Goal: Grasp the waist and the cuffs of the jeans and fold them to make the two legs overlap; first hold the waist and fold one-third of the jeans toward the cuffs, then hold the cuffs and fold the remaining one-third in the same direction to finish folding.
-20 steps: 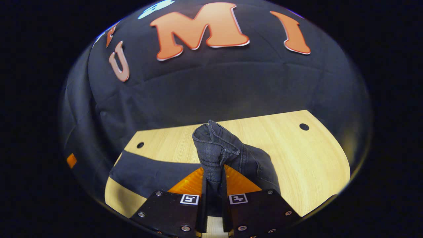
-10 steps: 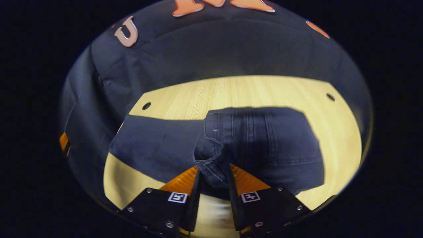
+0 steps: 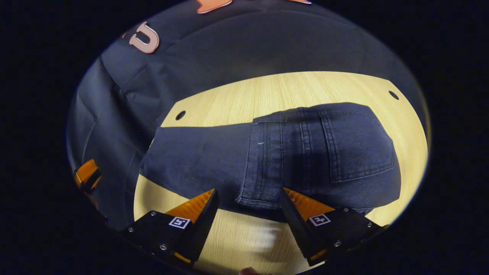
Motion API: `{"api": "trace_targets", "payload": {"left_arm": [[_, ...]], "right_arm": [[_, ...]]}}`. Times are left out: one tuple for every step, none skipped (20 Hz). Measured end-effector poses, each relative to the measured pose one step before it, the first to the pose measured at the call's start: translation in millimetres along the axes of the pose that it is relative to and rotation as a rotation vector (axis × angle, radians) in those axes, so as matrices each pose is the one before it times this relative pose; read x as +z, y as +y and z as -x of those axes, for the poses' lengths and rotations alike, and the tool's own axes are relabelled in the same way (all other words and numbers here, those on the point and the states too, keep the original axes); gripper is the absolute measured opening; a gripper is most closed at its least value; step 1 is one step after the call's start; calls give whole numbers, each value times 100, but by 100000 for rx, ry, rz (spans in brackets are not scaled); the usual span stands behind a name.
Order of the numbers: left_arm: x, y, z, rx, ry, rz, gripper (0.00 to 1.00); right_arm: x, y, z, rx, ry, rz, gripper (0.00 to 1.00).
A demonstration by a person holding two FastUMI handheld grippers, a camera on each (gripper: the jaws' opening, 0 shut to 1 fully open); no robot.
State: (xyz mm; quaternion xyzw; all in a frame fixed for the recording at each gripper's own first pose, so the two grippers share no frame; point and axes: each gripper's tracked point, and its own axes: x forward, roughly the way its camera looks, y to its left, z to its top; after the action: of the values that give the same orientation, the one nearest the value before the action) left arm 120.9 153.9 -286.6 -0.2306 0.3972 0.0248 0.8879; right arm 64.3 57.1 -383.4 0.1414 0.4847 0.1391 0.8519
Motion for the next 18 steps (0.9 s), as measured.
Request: {"api": "trace_targets", "payload": {"left_arm": [[-1272,822,-1480,1736,7863,4244,100],[-739,493,-1401,263,5002,4854,98],[-258,567,-1359,934,5116,4277,97],[-135,740,-295,1176,2776,3552,97],[273,560,-708,768,2544,2490,98],[507,323,-517,1198,2611,2423,98],[272,443,-792,1314,3265,1500,98],[121,501,-1232,1441,4008,1991,98],[222,340,-816,802,2830,1126,98],[202,173,-843,753,2549,1524,98],[321,262,-1000,757,2957,861,98],[500,682,-1001,1726,2073,1524,98],[619,398,-721,1632,1878,926,98],[532,367,-653,2463,1004,640,98],[326,340,-587,2885,1755,177,98],[270,-2,-392,2153,1072,-41,98],[324,-32,-406,2506,1041,-361,98],[502,-38,-311,2190,521,-731,98]], "right_arm": [[501,118,521,-215,-1549,-735,98],[474,-6,459,-288,-1701,-634,98],[509,-177,648,-702,-1635,-236,98],[567,-214,428,-957,-2227,-32,98],[751,-204,519,-1215,-2946,72,98],[718,-279,692,-1449,-2411,-211,98],[542,-444,674,-1590,-1925,-961,98],[667,-268,849,-1178,-2019,-1829,98],[699,-108,690,-710,-2788,-1544,99],[670,-358,723,-1174,-3117,-370,99],[670,-502,725,-1961,-3133,506,99],[726,-469,872,-2393,-2766,906,98],[684,-388,837,-1953,-2564,860,99],[535,-388,699,-1982,-2176,599,99],[443,-434,766,-1664,-1929,205,99],[469,-474,820,-1303,-1943,-70,98],[437,-374,743,-1414,-1971,-40,98],[491,-207,532,-1355,-1696,-56,98]]}}
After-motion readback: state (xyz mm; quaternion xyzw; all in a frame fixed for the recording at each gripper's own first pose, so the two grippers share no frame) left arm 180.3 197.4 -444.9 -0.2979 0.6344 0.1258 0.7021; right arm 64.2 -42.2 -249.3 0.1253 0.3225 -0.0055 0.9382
